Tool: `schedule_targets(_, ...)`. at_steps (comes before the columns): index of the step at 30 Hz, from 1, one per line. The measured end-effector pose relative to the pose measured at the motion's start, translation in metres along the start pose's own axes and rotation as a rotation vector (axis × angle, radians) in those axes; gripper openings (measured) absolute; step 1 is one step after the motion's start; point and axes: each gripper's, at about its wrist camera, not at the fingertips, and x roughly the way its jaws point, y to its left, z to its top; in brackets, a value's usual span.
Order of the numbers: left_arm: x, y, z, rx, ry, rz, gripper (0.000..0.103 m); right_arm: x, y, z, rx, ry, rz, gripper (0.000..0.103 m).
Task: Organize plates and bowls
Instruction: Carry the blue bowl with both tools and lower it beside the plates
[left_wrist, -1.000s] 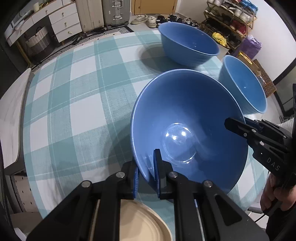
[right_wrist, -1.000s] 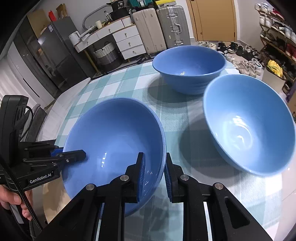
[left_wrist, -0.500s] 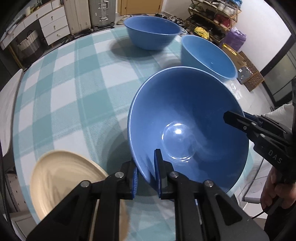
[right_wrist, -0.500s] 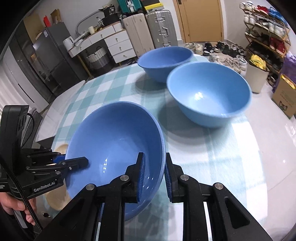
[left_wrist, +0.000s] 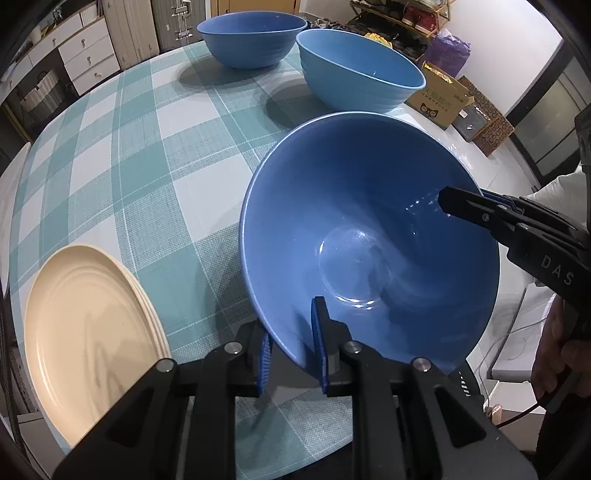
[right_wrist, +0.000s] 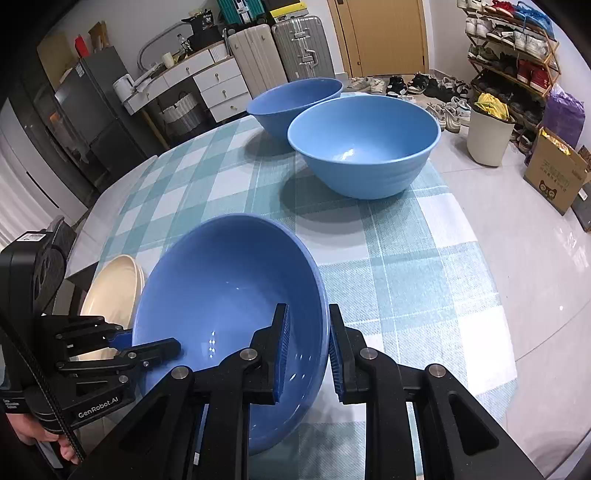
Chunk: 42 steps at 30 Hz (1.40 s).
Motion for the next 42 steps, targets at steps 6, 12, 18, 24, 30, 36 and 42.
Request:
schedule_targets(6,-0.001,-0.004,0.001,0.001,-0.022,0.022,0.018,0.005,-0.003,0.001,0.007,-0.004,0.0,0.02)
schedule_targets(12,-0.001,-0.006,0.002,0.0,-0.044,0.046,0.02,0.007,-0.005,0.001,0.005,-0.016,0.01,0.02)
schedule_targets(18,0.0,-0.007,0.004,-0.002,-0.058,0.061,0.021,0.01,-0.008,0.003,0.019,-0.026,0.019,0.02)
schedule_targets(24,0.002,-0.005,0.004,-0.008,-0.053,0.068,0.021,0.007,-0.003,0.005,-0.007,-0.048,0.01,0.02)
schedule_targets(30,0.004,0.0,0.005,-0.023,-0.05,0.074,0.021,0.006,0.001,0.01,-0.025,-0.068,0.018,0.02)
schedule_targets(36,0.004,-0.001,0.006,-0.019,-0.05,0.073,0.022,0.01,0.002,0.011,-0.034,-0.067,0.003,0.02)
schedule_targets(42,0.004,-0.003,0.006,-0.012,-0.049,0.069,0.023,0.013,-0.003,0.006,-0.027,-0.053,0.003,0.024)
